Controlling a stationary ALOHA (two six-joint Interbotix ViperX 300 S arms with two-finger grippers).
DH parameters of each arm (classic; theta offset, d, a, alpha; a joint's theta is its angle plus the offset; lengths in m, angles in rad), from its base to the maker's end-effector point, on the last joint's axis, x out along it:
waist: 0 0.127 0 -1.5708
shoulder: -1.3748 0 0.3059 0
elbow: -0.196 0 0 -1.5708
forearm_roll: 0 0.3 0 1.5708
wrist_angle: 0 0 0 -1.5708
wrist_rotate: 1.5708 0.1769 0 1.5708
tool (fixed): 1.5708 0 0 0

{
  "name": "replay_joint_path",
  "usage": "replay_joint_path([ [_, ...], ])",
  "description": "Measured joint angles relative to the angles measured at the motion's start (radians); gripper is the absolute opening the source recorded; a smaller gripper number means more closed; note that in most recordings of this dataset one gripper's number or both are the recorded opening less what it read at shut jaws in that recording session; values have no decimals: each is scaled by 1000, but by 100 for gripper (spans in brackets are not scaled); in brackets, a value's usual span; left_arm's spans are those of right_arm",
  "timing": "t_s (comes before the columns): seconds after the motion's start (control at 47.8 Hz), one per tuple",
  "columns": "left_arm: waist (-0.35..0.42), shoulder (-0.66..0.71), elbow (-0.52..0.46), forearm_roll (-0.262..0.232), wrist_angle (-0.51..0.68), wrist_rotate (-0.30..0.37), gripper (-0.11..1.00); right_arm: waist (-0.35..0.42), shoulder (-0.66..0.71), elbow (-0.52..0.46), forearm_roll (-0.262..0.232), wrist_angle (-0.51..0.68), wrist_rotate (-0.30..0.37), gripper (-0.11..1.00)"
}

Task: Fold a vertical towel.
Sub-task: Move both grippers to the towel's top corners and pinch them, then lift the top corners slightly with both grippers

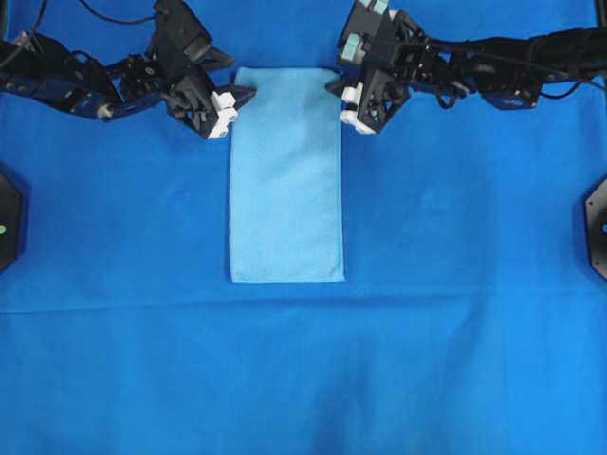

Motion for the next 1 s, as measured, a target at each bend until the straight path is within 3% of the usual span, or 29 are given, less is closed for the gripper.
replay_joint_path([
  [0.125, 0, 0, 0, -2, 0, 0, 65, 3, 9, -6, -3, -2, 0, 50],
  [0.188, 2, 0, 0, -2, 0, 0, 54, 12, 11, -6, -8, -2, 0, 37],
  [0.272, 2, 0, 0, 0, 0, 3, 30, 18, 11, -5, -9, -3, 0, 12],
  [0.314, 2, 0, 0, 0, 2, 8, 19, 20, 11, -3, -11, -5, -2, 4],
  [0.418, 0, 0, -2, 5, 0, 29, 2, 18, 11, 2, -11, -11, 0, 4],
  [0.773, -12, -3, -14, 6, 6, 74, 3, 11, -5, 17, -11, -9, 5, 4],
  [1.003, 21, -40, -32, 6, 14, 109, 3, -28, -51, 17, -9, 0, 5, 4],
])
